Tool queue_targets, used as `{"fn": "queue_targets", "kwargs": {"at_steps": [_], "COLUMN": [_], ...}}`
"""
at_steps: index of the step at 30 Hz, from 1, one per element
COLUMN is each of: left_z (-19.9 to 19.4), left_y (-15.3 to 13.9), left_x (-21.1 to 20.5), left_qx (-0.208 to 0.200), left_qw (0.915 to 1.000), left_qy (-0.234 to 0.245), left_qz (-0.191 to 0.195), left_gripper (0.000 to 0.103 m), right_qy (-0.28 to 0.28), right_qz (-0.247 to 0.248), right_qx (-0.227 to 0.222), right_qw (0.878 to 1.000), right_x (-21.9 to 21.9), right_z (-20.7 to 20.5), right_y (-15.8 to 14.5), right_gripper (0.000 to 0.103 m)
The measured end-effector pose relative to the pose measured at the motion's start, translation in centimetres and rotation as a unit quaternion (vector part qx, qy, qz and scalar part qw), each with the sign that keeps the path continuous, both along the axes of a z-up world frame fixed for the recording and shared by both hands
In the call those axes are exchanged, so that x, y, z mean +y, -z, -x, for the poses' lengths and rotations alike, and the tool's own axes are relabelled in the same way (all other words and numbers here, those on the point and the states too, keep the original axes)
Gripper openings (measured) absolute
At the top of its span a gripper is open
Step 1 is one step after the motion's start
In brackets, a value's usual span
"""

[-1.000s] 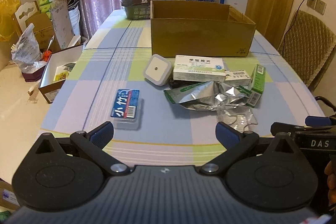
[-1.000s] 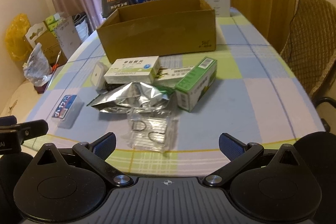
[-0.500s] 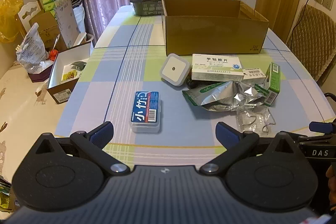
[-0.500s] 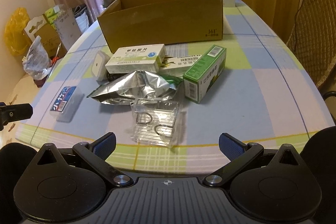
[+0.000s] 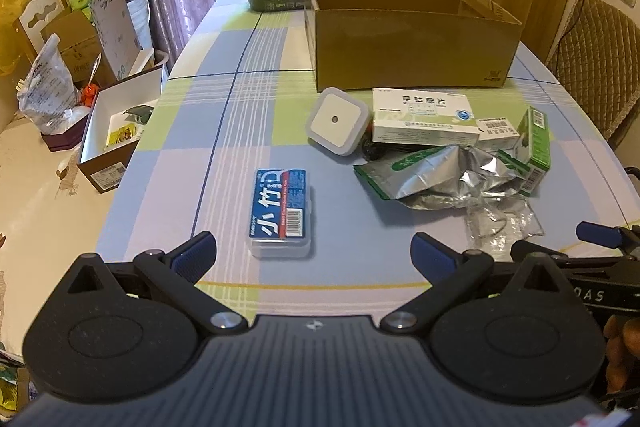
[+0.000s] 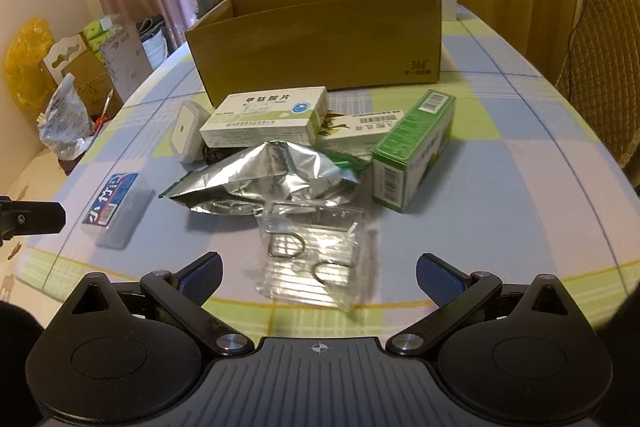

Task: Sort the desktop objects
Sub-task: 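Move left tool to blue floss box while right tool moves to clear plastic tray, then close left tool on blue floss box while right tool closes on clear tray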

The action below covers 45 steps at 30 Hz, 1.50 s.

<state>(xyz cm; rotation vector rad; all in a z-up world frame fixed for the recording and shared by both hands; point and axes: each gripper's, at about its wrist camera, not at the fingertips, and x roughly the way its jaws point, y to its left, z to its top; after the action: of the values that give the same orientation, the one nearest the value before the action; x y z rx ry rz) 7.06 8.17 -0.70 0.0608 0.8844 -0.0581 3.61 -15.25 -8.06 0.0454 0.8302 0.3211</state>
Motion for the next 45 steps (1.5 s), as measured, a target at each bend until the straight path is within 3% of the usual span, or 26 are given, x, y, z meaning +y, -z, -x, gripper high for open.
{"fn": "queue_targets", "kwargs": {"at_steps": [6,10,19,25,29,34,38,45], "left_z": [-2.1,-3.5,-6.5,-8.2,-9.0,-9.4,-9.4,-8.0], "left_y": [1.2,2.2,4.4,6.0,7.3,8.3,8.2,7.0], "left_x": [1.0,1.3,2.1,2.8,2.5,2.2,2.0,1.3], "left_qx": [0.018,0.029,0.053,0.076,0.092,0.107,0.109,0.098], "left_qw": [0.9998,0.9995,0.9983,0.9967,0.9953,0.9935,0.9934,0.9948], "left_qy": [0.006,0.013,0.019,0.02,0.03,0.038,0.033,0.025], "left_qz": [0.001,0.003,0.012,0.021,0.006,-0.003,-0.013,-0.003], "left_gripper": [0.102,0.102,0.102,0.102,0.1,0.079,0.052,0.052], "right_qy": [0.006,0.007,0.019,0.018,0.015,0.007,0.005,0.008], "right_qz": [0.014,0.022,0.032,0.043,0.047,0.05,0.047,0.043], "right_qx": [-0.01,-0.009,0.002,0.006,0.002,-0.003,-0.003,-0.014], "right_qw": [1.0,1.0,0.999,0.999,0.999,0.999,0.999,0.999], "right_x": [1.4,2.0,3.0,3.3,3.2,3.1,2.8,1.4], "right_z": [-1.3,-1.8,-3.6,-4.0,-4.1,-4.0,-3.9,-2.8], "right_y": [1.3,2.4,3.9,4.4,4.4,4.4,4.2,2.8], "right_gripper": [0.1,0.091,0.088,0.078,0.074,0.069,0.067,0.066]}}
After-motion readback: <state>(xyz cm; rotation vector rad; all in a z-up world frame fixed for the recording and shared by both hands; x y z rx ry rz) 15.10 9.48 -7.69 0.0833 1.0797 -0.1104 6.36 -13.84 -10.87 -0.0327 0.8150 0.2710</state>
